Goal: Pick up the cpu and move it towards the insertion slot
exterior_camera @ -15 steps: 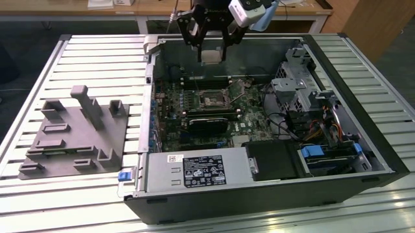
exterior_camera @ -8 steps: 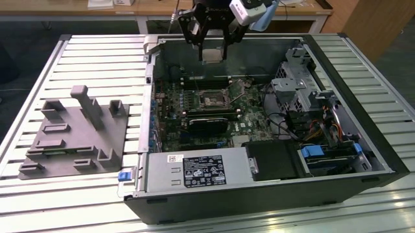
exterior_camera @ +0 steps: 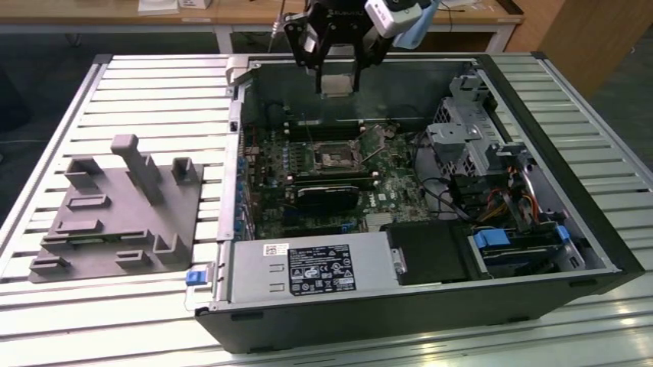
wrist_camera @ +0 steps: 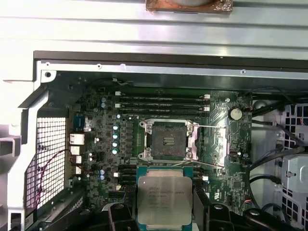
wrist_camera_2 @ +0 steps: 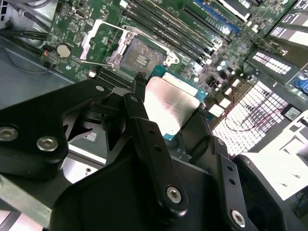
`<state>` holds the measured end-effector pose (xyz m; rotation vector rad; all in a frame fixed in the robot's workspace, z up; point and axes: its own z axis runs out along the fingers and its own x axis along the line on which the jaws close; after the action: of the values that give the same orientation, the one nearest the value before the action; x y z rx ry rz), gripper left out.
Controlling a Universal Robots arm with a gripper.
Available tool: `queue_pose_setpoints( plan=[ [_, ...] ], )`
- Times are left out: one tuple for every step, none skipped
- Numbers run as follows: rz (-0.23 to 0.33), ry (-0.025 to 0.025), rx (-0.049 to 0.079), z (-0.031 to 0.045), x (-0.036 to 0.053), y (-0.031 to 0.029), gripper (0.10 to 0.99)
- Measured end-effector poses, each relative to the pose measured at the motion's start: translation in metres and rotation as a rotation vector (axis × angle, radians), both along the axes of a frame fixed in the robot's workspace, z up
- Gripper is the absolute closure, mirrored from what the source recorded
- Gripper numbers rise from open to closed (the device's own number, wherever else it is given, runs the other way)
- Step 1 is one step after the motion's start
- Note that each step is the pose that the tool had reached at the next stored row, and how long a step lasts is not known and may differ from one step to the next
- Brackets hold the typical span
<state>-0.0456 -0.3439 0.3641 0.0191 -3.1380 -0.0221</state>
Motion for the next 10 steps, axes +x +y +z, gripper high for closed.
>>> queue_pose_setpoints(
  plan=[
    [0.0, 0.0, 0.0, 0.0, 0.0006, 0.0006, 0.541],
    [0.0, 0.0, 0.0, 0.0, 0.0011, 0.0012, 0.541],
    [0.0, 0.0001, 0.0, 0.0, 0.0017, 0.0018, 0.541],
    [0.0, 0.0, 0.0, 0.0, 0.0023, 0.0023, 0.541],
    [0.0, 0.0, 0.0, 0.0, 0.0028, 0.0029, 0.541],
    [0.0, 0.0001, 0.0, 0.0, 0.0033, 0.0036, 0.541],
    [0.0, 0.0, 0.0, 0.0, 0.0038, 0.0042, 0.541],
    [0.0, 0.0001, 0.0, 0.0, 0.0044, 0.0048, 0.541],
    [0.0, 0.0001, 0.0, 0.0, 0.0049, 0.0054, 0.541],
    [0.0, 0.0, 0.0, 0.0, 0.0054, 0.006, 0.541]
  ],
)
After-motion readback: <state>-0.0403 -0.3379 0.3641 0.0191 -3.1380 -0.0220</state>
